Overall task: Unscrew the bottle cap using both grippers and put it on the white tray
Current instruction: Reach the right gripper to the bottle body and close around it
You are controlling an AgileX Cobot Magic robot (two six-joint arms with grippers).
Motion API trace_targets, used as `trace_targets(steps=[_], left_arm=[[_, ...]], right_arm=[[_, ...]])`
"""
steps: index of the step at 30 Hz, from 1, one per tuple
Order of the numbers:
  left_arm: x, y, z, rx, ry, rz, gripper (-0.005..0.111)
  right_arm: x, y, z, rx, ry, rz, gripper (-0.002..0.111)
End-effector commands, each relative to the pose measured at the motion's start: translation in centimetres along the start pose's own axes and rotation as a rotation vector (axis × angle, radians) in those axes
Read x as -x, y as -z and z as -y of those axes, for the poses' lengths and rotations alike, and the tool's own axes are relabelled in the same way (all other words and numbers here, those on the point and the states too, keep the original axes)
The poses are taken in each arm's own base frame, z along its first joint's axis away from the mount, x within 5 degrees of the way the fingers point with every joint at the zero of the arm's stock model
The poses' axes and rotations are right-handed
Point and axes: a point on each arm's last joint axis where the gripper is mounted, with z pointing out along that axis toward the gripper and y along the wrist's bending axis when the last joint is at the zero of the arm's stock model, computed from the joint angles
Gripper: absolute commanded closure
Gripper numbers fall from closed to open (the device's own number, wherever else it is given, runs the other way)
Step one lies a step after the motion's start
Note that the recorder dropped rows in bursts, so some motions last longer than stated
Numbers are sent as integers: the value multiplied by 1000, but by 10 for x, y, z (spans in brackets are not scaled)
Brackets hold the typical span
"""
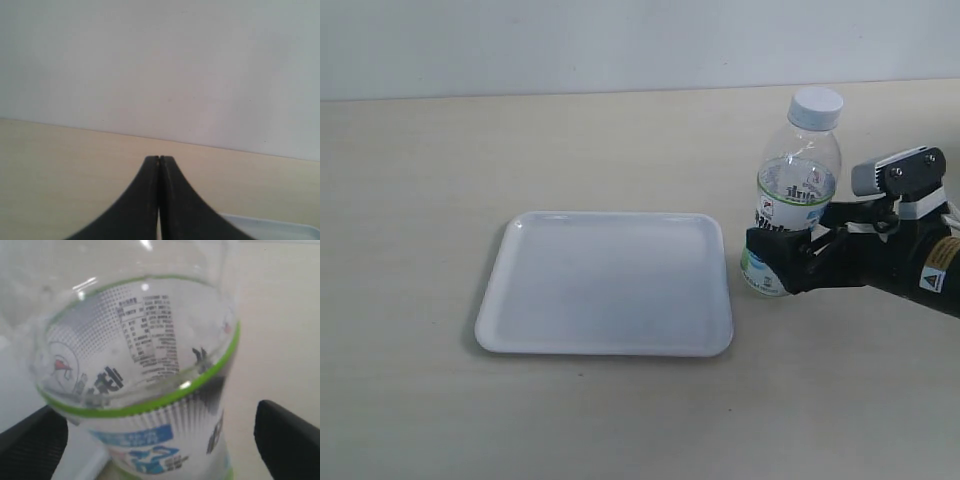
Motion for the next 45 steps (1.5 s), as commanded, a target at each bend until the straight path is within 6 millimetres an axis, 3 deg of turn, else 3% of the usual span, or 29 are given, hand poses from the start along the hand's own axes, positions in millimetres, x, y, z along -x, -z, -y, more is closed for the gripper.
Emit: trace_targets(steps=[1, 9, 15, 21, 27, 36, 40, 45], left_arm=[[1, 1, 0, -3, 10, 8, 107], [1, 1, 0, -3, 10, 8, 107], [1, 1, 0, -3, 10, 8, 107], [1, 1, 0, -3, 10, 8, 107], [1, 1, 1, -8, 10, 16, 107], [20, 4, 12, -141, 64, 218, 107], [31, 8, 19, -229, 112, 335, 107], [48, 1, 22, -223, 115, 310, 107]], right_arm=[[4, -8, 2, 42, 29, 30, 12], [5, -13, 1, 84, 34, 62, 17], [4, -13, -3, 129, 51, 68, 30], [4, -13, -3, 130, 52, 69, 64], [6, -13, -4, 138, 50, 90, 109], [22, -9, -9, 164, 198, 200, 108], [33, -13, -11, 229, 338, 156, 108], [45, -20, -5, 223, 420, 64, 108]])
